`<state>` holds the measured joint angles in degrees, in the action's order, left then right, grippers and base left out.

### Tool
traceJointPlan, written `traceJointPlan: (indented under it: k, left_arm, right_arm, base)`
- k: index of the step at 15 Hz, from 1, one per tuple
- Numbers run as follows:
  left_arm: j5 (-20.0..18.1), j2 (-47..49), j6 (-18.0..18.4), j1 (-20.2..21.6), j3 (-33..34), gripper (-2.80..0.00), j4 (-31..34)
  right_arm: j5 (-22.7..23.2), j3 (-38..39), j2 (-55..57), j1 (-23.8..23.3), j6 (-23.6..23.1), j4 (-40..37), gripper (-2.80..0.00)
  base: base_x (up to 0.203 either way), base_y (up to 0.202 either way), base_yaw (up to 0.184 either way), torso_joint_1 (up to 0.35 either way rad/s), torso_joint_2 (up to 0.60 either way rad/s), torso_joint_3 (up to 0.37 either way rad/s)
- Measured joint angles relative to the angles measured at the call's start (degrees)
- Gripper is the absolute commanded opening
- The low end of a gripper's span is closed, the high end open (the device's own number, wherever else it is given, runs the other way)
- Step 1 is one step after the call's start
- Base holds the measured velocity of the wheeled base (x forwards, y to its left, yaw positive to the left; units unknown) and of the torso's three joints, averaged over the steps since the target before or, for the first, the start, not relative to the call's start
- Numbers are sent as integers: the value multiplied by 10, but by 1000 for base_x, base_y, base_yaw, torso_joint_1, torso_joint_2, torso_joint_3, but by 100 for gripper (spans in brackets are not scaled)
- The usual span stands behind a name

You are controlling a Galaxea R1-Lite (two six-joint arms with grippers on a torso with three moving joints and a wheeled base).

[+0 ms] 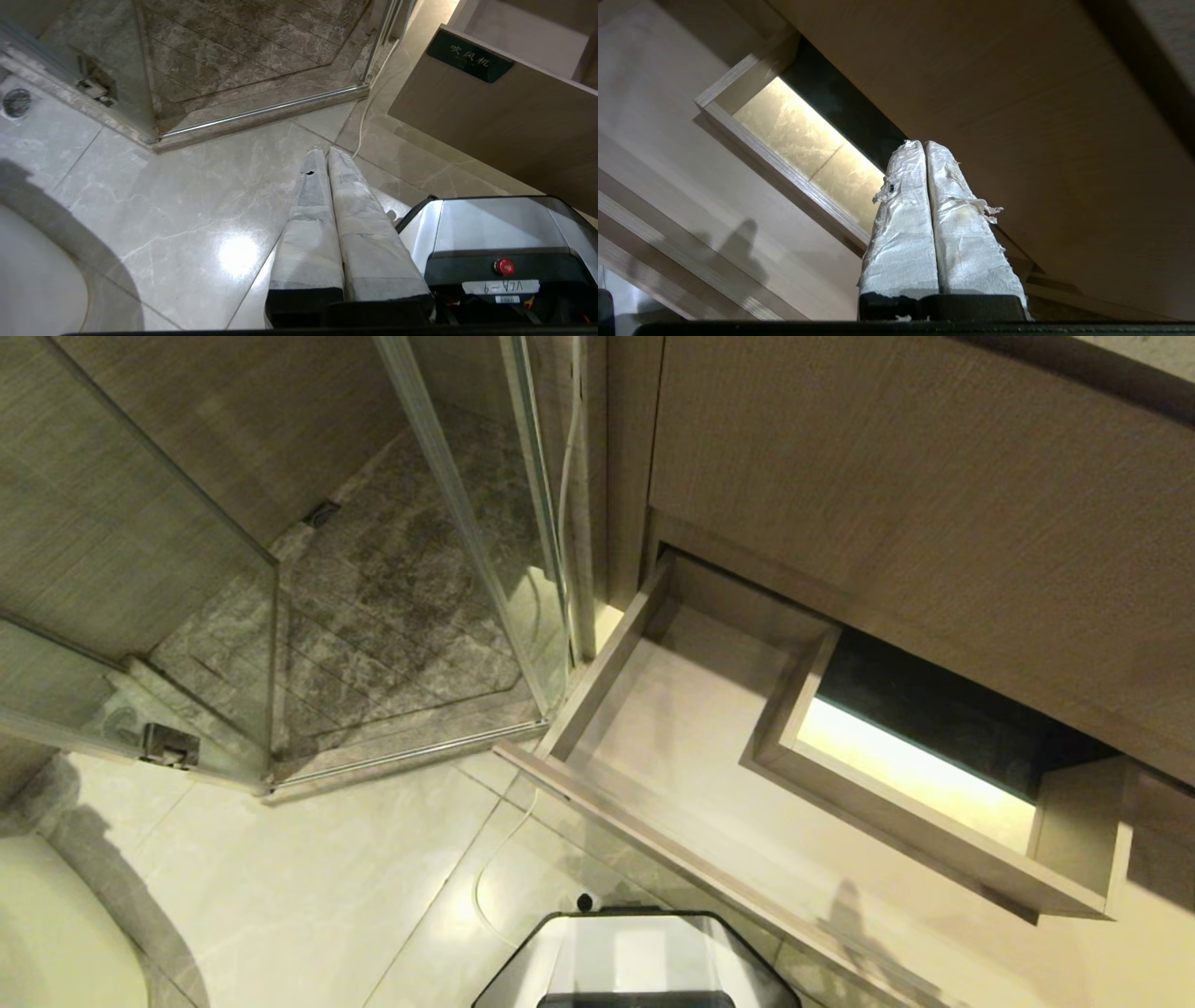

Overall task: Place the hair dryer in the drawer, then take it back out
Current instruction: Close the drawer

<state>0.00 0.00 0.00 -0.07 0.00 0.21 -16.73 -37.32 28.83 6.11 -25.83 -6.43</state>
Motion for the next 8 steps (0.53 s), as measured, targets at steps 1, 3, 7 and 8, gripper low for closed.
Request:
traceJointPlan:
  k: [1,3,7,8]
  left_arm:
    - [0,0,0,0,0,-280,-1]
    - [0,0,0,0,0,-280,0]
    - [0,0,0,0,0,-280,-1]
    - [0,0,0,0,0,-280,0]
  right_arm:
    - [0,1,0,0,0,0,-280]
    - [0,5,-1,0,0,-1,-280]
    - [1,10,-2,0,0,10,-280]
    - [0,10,-1,0,0,7,-280]
  base:
    - [0,0,0,-80,442,354]
    - [0,0,0,-2,363,351]
    - [0,0,0,-9,313,334]
    - [0,0,0,122,113,286]
